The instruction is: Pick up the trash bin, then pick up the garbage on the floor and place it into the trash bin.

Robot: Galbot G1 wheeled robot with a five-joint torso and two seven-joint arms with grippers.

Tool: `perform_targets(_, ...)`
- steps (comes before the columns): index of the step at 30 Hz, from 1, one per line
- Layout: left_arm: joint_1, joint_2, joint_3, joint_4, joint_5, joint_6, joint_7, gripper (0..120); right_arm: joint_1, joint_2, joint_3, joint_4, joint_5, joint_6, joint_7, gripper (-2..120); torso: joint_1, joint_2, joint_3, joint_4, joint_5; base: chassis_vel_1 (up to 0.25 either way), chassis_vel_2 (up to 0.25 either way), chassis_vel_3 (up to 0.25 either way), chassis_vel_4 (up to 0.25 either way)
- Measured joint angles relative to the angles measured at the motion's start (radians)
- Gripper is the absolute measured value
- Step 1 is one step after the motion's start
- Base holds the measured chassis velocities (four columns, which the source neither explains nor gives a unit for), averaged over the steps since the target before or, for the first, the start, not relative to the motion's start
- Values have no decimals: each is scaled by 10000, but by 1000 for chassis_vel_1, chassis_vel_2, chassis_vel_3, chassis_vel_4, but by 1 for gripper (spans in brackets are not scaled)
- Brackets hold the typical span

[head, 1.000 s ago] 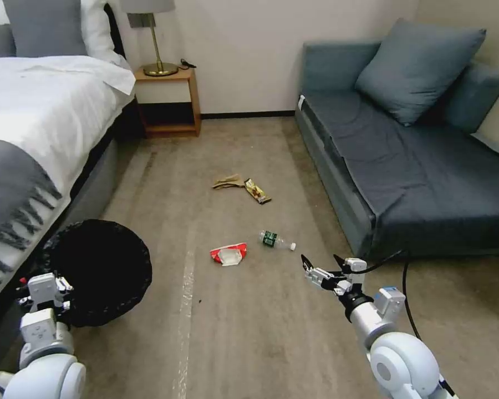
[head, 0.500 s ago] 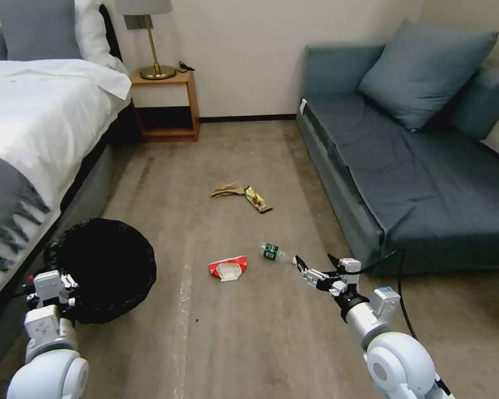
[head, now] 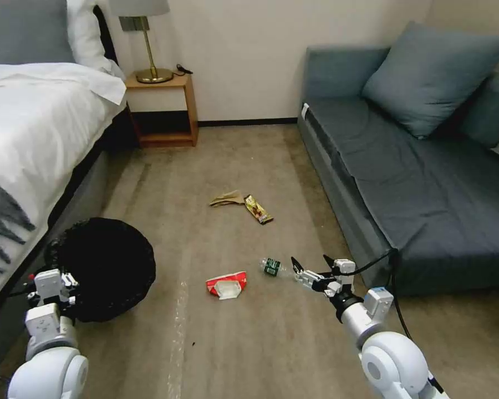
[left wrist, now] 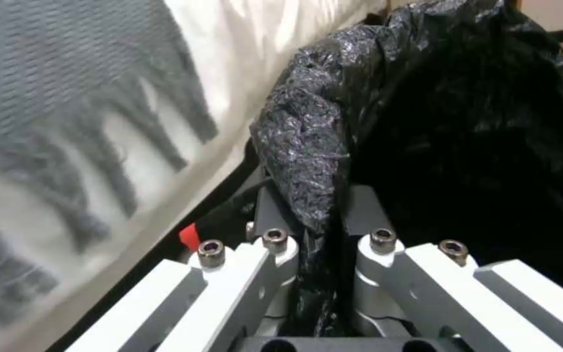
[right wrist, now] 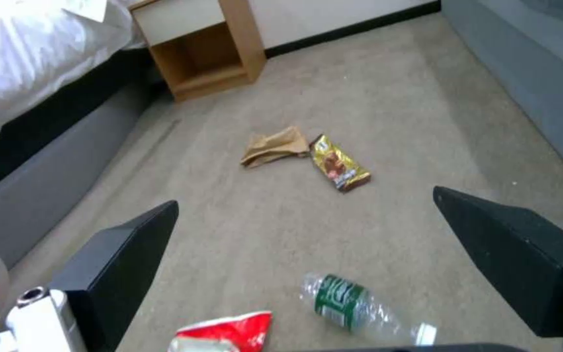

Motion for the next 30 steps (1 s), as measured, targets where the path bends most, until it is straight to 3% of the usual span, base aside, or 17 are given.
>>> perform_targets(30,65,-11,-73,70,-83,-121,42,7,208,28,-326,-317,-245,-8,-89,100,0,0,-1,0,0,-58,58,55,-58)
